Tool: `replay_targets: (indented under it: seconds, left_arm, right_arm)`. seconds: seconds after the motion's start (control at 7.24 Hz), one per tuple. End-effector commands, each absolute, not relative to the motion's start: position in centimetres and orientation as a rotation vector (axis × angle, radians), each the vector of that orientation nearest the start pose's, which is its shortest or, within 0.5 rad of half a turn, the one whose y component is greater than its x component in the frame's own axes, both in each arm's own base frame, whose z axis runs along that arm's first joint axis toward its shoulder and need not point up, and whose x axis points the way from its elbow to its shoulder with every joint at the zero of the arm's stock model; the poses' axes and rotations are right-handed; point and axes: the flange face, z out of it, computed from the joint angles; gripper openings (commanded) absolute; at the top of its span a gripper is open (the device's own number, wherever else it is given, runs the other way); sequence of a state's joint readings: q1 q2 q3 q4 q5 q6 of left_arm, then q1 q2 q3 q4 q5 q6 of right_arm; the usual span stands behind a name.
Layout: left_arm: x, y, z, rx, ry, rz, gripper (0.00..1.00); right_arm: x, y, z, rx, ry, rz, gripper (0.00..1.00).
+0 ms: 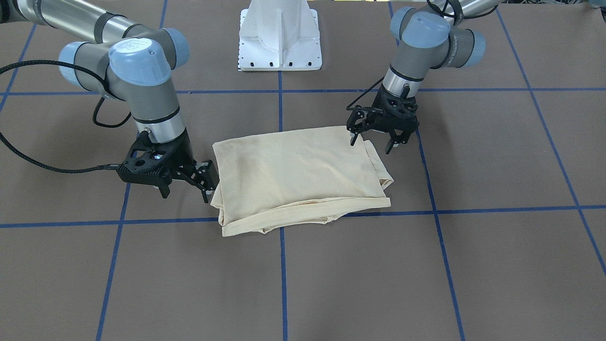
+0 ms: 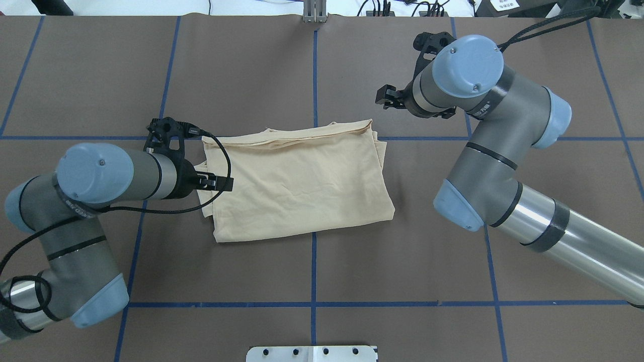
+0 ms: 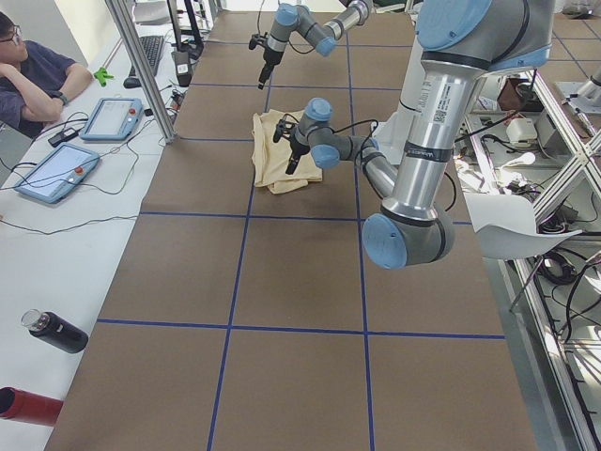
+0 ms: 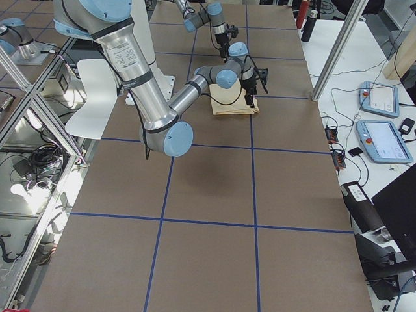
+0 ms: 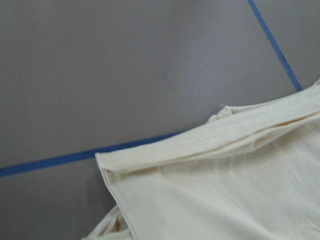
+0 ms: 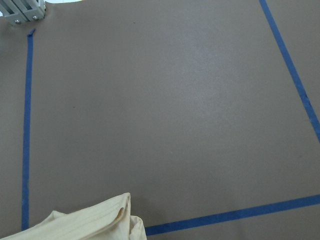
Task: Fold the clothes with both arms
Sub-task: 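Grasp the folded shirt edge nearest the left gripper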
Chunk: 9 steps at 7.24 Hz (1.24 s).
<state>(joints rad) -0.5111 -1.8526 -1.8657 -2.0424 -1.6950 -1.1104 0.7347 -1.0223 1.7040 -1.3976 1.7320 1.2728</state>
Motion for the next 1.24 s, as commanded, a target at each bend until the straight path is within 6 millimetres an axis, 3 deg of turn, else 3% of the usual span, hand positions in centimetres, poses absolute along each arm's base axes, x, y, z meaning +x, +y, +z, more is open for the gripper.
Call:
replay_targets:
  seconds: [0.0, 0.14, 0.28, 1.11]
  left_arm:
    - [48.6, -33.4, 32.6, 0.317, 0.995, -0.023, 0.91]
    - [48.9, -33.3, 32.9, 0.309, 0.991, -0.025, 0.71]
    - [49.0, -33.3, 33.3, 0.307, 0.982, -0.024, 0.63]
    - [49.7, -33.3, 34.6, 0.297, 0.956, -0.02, 0.55]
  right_arm:
    - [-40.8, -52.8, 26.9, 0.298, -0.824, 0.33, 1.0]
    - [-40.9, -52.8, 27.0, 0.297, -0.823, 0.331, 1.0]
    - [-41.0, -52.8, 26.9, 0.297, -0.824, 0.329, 1.0]
    - [-41.0, -52.8, 26.9, 0.3, -0.823, 0.331, 1.0]
